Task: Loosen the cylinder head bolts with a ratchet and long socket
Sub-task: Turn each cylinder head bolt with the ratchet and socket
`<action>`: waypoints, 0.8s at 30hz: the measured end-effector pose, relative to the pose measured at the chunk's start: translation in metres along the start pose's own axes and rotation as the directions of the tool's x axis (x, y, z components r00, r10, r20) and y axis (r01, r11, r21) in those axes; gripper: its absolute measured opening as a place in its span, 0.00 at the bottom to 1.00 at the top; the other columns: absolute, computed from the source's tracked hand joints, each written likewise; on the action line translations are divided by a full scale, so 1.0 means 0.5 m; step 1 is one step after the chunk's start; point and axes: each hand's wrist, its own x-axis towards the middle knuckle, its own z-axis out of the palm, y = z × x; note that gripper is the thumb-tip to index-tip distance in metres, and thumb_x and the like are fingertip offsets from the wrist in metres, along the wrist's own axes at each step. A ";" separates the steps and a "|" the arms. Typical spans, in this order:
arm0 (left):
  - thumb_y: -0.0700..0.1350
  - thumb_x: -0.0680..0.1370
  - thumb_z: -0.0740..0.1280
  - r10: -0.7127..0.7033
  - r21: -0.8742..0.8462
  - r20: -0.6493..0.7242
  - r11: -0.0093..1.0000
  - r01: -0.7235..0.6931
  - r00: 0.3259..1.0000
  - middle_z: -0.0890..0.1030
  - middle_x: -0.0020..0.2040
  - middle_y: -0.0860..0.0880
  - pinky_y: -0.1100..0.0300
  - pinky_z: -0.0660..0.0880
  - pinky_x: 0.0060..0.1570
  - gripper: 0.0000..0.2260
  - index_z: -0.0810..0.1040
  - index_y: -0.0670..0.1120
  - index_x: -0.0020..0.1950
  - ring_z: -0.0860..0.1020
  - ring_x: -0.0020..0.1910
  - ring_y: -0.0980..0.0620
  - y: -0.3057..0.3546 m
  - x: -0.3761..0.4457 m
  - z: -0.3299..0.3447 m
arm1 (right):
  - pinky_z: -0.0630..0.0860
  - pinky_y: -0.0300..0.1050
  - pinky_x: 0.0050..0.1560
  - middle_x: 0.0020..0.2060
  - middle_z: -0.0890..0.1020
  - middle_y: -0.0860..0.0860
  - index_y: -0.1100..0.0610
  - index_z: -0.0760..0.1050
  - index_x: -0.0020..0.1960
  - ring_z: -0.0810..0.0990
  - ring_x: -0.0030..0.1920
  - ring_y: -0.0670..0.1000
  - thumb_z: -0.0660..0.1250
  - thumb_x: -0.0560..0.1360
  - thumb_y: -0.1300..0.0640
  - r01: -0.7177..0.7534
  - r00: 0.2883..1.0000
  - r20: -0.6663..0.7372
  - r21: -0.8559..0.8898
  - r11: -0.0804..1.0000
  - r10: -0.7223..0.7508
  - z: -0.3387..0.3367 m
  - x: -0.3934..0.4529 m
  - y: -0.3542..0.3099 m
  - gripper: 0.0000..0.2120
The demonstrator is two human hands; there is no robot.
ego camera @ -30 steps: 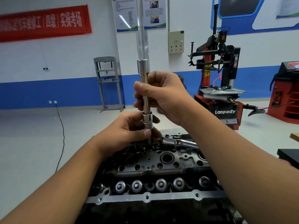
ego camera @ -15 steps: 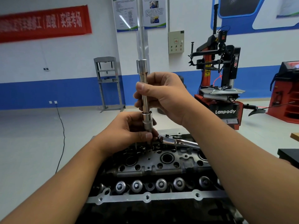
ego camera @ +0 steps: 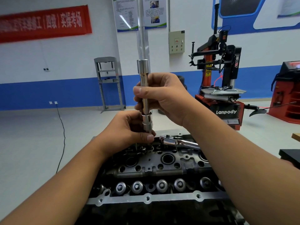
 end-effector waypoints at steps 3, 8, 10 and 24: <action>0.37 0.64 0.80 0.001 -0.001 -0.019 1.000 -0.001 1.000 0.86 0.46 0.37 0.60 0.83 0.46 0.22 0.80 0.36 0.55 0.88 0.47 0.44 0.001 0.001 -0.004 | 0.82 0.48 0.36 0.37 0.84 0.58 0.66 0.78 0.49 0.85 0.35 0.58 0.77 0.73 0.66 0.007 1.000 -0.009 -0.007 1.000 -0.007 0.000 0.000 0.001 0.09; 0.35 0.71 0.75 -0.009 -0.137 0.085 0.990 0.020 0.996 0.88 0.51 0.38 0.57 0.83 0.51 0.21 0.78 0.40 0.63 0.87 0.53 0.41 -0.003 -0.004 -0.005 | 0.81 0.48 0.36 0.36 0.84 0.58 0.69 0.77 0.53 0.85 0.35 0.58 0.77 0.74 0.65 0.002 1.000 -0.027 0.002 1.000 -0.002 -0.003 0.002 0.001 0.13; 0.36 0.67 0.78 -0.011 -0.102 0.021 0.995 0.013 1.000 0.88 0.49 0.39 0.58 0.84 0.48 0.21 0.79 0.40 0.58 0.88 0.51 0.42 -0.002 0.000 -0.002 | 0.82 0.48 0.36 0.36 0.84 0.58 0.70 0.77 0.53 0.86 0.35 0.58 0.77 0.74 0.65 0.000 1.000 -0.019 0.005 1.000 0.000 -0.002 0.002 0.001 0.13; 0.38 0.62 0.81 -0.013 -0.046 -0.046 0.999 0.010 0.999 0.87 0.47 0.39 0.59 0.84 0.46 0.20 0.82 0.40 0.52 0.88 0.49 0.42 -0.002 0.003 -0.006 | 0.83 0.50 0.39 0.38 0.84 0.59 0.67 0.78 0.53 0.86 0.37 0.59 0.76 0.75 0.64 -0.022 1.000 0.012 0.000 1.000 0.022 0.002 0.000 0.001 0.11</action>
